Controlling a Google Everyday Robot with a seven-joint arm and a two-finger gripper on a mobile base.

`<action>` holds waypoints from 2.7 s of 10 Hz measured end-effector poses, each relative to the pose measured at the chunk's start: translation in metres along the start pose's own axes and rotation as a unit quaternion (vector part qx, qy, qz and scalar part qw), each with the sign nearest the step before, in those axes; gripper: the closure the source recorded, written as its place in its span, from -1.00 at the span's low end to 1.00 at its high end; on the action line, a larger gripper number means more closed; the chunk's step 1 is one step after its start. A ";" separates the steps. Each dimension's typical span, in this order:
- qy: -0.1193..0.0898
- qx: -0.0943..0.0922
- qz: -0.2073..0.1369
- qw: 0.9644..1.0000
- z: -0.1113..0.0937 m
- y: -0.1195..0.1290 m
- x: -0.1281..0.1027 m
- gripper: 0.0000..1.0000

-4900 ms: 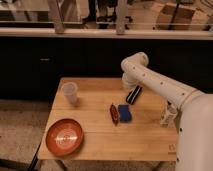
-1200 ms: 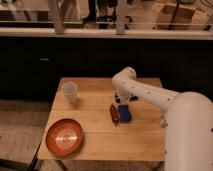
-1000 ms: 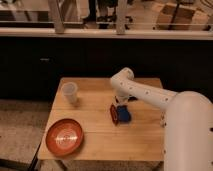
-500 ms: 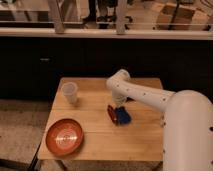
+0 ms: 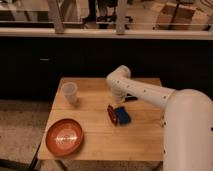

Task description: Push the eraser across the table

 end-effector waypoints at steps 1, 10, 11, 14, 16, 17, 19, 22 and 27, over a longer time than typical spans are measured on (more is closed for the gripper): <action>0.004 0.004 0.006 1.000 -0.011 -0.011 0.007 1.00; 0.045 -0.007 0.093 0.995 -0.001 -0.061 0.125 1.00; 0.039 -0.010 0.110 0.993 -0.001 -0.057 0.140 1.00; 0.019 -0.013 0.145 0.989 -0.002 -0.040 0.173 1.00; -0.003 -0.011 0.151 0.988 0.005 -0.023 0.187 1.00; -0.015 -0.006 0.150 0.989 0.011 -0.014 0.190 1.00; -0.033 0.004 0.128 0.991 0.021 0.004 0.185 1.00; -0.022 0.011 0.090 0.996 0.031 0.010 0.174 1.00; 0.008 0.017 0.028 0.999 0.047 0.010 0.144 1.00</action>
